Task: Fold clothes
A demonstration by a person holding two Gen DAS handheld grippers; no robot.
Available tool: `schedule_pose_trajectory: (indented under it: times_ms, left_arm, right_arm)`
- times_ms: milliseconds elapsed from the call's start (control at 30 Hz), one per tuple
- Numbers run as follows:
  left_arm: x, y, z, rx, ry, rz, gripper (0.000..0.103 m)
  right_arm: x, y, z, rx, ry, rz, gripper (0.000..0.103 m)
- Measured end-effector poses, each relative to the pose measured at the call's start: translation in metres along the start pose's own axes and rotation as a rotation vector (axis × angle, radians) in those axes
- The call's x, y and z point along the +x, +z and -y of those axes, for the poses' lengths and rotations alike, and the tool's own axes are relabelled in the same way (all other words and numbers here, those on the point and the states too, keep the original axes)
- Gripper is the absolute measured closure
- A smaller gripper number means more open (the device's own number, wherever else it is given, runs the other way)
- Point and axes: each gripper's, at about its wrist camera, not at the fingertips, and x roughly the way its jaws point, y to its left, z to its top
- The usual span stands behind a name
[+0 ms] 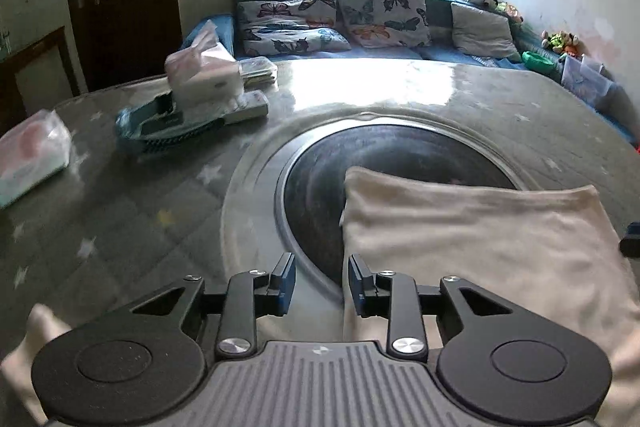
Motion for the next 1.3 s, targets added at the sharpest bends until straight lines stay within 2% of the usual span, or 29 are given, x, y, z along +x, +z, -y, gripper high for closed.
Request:
schedule_pose_trajectory:
  times_ms: [233, 367, 400, 467, 500, 567, 733, 867, 1000, 1200, 1300]
  left_arm:
    - [0.041, 0.019, 0.009, 0.008, 0.015, -0.012, 0.065]
    - [0.052, 0.027, 0.016, 0.05, 0.027, 0.009, 0.066]
    - [0.055, 0.029, 0.017, 0.064, 0.025, 0.015, 0.069]
    - [0.057, 0.03, 0.021, 0.098, 0.008, 0.028, 0.09]
    - [0.058, 0.031, 0.023, 0.117, -0.001, 0.035, 0.094]
    - [0.061, 0.032, 0.026, 0.145, 0.013, 0.052, 0.099]
    - [0.07, 0.044, 0.021, 0.13, 0.055, 0.078, 0.101]
    - [0.084, 0.054, 0.013, 0.102, 0.072, 0.062, 0.1]
    - [0.081, 0.058, 0.004, 0.069, 0.061, 0.056, 0.093]
    - [0.046, 0.05, -0.03, 0.0, 0.117, 0.067, 0.071]
    - [0.021, 0.034, -0.056, -0.048, 0.175, 0.076, 0.064]
  right_arm:
    - [0.029, 0.009, 0.027, 0.084, -0.005, -0.013, 0.066]
    - [0.046, 0.014, 0.041, 0.127, -0.009, -0.019, 0.069]
    - [0.048, 0.016, 0.04, 0.123, -0.011, -0.02, 0.075]
    - [0.051, 0.021, 0.041, 0.12, -0.011, -0.022, 0.087]
    - [0.053, 0.024, 0.04, 0.118, -0.012, -0.023, 0.094]
    - [0.058, 0.03, 0.04, 0.117, -0.013, -0.02, 0.097]
    - [0.073, 0.051, 0.037, 0.085, -0.038, 0.012, 0.099]
    - [0.093, 0.072, 0.036, 0.059, -0.05, 0.023, 0.099]
    - [0.113, 0.079, 0.033, 0.022, -0.068, -0.004, 0.092]
    - [0.09, 0.077, 0.018, -0.045, -0.048, 0.024, 0.085]
    - [0.072, 0.07, 0.004, -0.084, 0.005, 0.024, 0.063]
